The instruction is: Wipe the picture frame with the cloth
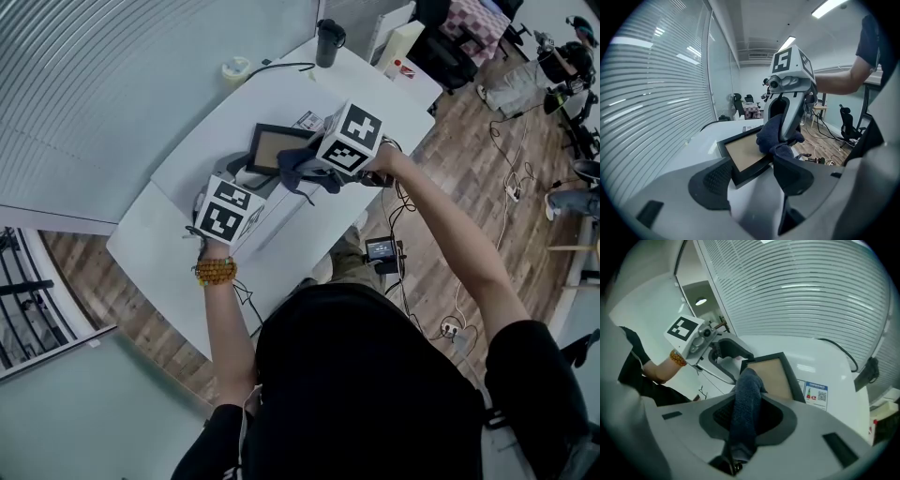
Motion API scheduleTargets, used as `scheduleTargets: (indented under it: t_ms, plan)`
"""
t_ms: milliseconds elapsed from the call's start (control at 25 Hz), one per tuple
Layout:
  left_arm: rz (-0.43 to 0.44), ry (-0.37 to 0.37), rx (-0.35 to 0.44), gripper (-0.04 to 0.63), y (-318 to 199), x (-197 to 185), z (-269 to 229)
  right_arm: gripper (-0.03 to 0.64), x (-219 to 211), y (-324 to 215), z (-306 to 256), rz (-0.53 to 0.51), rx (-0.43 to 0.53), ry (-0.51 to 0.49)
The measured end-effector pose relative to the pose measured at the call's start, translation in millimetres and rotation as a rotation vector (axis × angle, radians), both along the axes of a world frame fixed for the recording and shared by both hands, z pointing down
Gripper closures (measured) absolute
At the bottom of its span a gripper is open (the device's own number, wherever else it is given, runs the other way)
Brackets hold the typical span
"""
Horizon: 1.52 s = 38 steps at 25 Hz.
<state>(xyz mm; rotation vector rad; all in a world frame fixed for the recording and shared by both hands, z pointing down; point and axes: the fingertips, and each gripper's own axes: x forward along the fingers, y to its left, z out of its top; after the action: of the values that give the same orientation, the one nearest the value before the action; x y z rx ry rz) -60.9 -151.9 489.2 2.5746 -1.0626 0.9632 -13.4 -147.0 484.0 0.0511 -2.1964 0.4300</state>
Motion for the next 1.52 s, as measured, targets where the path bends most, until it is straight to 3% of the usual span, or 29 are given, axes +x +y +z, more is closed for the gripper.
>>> scheduleTargets:
  t_ms: [120, 200, 280, 320, 400, 440, 520, 680, 960, 1520]
  plan:
    - [0.0, 0.003, 0.001, 0.314, -1, 0, -2, 0.54, 1, 11, -18, -0.063, -0.099, -0.168]
    - [0.003, 0.006, 0.004, 0.314, 0, 1, -2, 0.537, 4, 2, -41, -0.002, -0.126, -0.339]
    - [0.007, 0.0, 0.0, 0.314, 2, 0, 0, 0.537, 18, -31, -57, 0.15, 0.027, -0.411]
    - [0.008, -0.002, -0.001, 0.314, 1, 0, 1, 0.537, 28, -50, -57, 0.216, 0.156, -0.379]
    - [0.008, -0.001, -0.002, 0.314, 0, -1, 0, 0.537, 45, -75, -43, 0.259, 0.403, -0.222]
    - [0.006, 0.0, -0.003, 0.314, -1, -2, -1, 0.537, 50, -78, -33, 0.241, 0.486, -0.14]
    - [0.005, 0.003, 0.001, 0.316, -1, -2, -2, 0.537, 52, -73, -16, 0.207, 0.558, -0.049]
    - [-0.003, 0.001, 0.001, 0.314, -2, -4, -2, 0.54, 46, -66, -8, 0.238, 0.543, -0.056]
    - [-0.009, 0.0, 0.001, 0.314, -2, -3, -2, 0.543, 40, -46, -9, 0.192, 0.506, -0.045]
    - [-0.005, 0.007, 0.005, 0.314, -3, -2, -1, 0.543, 8, 9, -2, 0.03, 0.472, -0.046]
